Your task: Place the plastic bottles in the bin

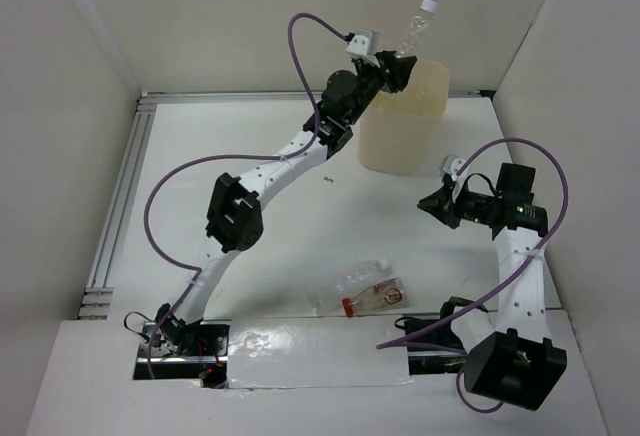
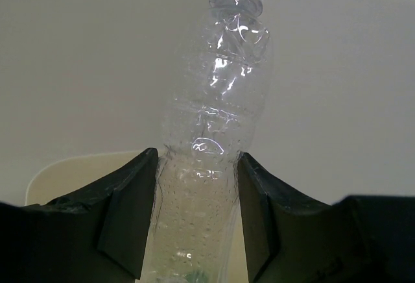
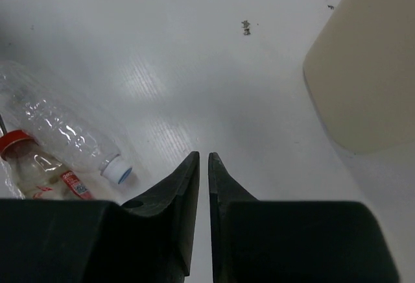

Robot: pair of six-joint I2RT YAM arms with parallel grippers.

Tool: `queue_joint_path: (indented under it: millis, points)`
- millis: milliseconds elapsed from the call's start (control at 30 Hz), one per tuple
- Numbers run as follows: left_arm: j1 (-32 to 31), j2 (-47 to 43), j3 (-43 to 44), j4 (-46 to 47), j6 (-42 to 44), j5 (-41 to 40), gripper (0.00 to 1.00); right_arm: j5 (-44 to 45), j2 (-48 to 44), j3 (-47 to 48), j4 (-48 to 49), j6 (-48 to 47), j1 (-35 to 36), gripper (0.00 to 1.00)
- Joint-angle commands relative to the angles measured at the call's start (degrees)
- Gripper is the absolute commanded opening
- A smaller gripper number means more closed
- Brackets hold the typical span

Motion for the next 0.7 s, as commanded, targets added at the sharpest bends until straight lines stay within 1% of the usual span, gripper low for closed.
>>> queue_joint_path:
  millis: [0,33,67,100,133,167,200,233,267,300,367,400,433,467,500,533,567,600,633,667]
  points:
    - [0.14,4.43,7.73,6.24,-1.47,-6.82,0.09,0.2,-1.26,-1.23,-2.12,-1.58,0.23,0.18]
    - [0.84,5.15,8.71,4.75,-0.95,-7.44,0.13,-0.32,-1.26,-1.24,-2.12,-1.58,0.23,0.2]
    - [0.84,5.16,8.72,4.12,-1.47,-7.44,0.19,-0.33,-1.26,-1.93,-2.12,-1.58,0.23,0.24]
    - [1.54,5.16,7.67,4.12,-1.47,-6.83,0.29,-1.02,-1.26,-2.46,-2.12,-1.58,0.23,0.43]
    - [1.55,5.16,6.79,4.12,-1.47,-6.13,0.53,-1.03,-1.26,-2.47,-2.12,-1.58,0.23,0.55]
    - [2.07,5.16,6.26,3.07,-1.47,-4.56,0.67,-1.64,-1.26,-2.99,-2.12,-1.58,0.23,0.66]
    - [2.07,5.16,6.25,1.67,-0.95,-3.93,0.85,-1.65,-1.26,-2.99,-2.12,-1.58,0.23,0.76]
    - [2.07,5.16,5.56,1.66,-0.95,-3.32,1.0,-1.65,-1.78,-3.52,-1.51,-1.58,0.23,0.87]
    - [2.07,4.46,5.55,1.66,-0.25,-1.57,1.0,-2.17,-1.79,-4.04,-1.5,-3.84,0.23,0.91]
    - [2.07,3.94,5.55,1.66,-0.24,-1.55,1.0,-2.96,-1.79,-4.05,-2.02,-6.65,0.75,0.93]
    - [2.07,2.53,5.02,2.87,0.36,0.11,1.0,-4.27,-2.31,-4.84,-4.57,-12.62,1.89,0.96]
    - [2.07,0.61,5.02,2.89,0.37,1.77,1.0,-4.28,-1.79,-5.71,-5.53,-19.88,3.2,0.96]
    - [2.07,-0.72,5.02,2.89,0.37,3.09,1.0,-4.28,-1.26,-6.5,-8.15,-24.39,4.34,0.96]
    - [2.07,-2.47,4.33,2.89,0.98,4.5,1.0,-4.28,-0.56,-6.51,-8.7,-27.82,5.75,0.96]
    - [2.07,-4.75,2.84,2.89,1.77,6.25,1.0,-2.46,0.4,-6.51,-8.71,-32.91,7.42,0.96]
    - [2.07,-11.04,-3.26,2.89,2.3,7.23,1.0,-1.39,2.93,-7.03,-10.71,-36.09,11.43,0.96]
    - [2.07,-14.93,-7.85,2.28,2.91,8.98,1.0,0.88,4.53,-7.04,-11.77,-39.34,13.56,0.96]
    - [2.07,-19.14,-13.12,2.27,4.05,8.99,1.0,1.86,7.59,-6.51,-12.48,-43.29,17.85,0.94]
    - [2.07,-23.36,-24.57,1.57,4.67,8.04,1.0,2.83,9.1,-6.51,-12.49,-43.33,20.07,0.93]
    - [2.07,-31.76,-30.42,0.78,5.72,7.33,1.0,3.79,10.5,-5.81,-11.7,-43.33,22.26,0.91]
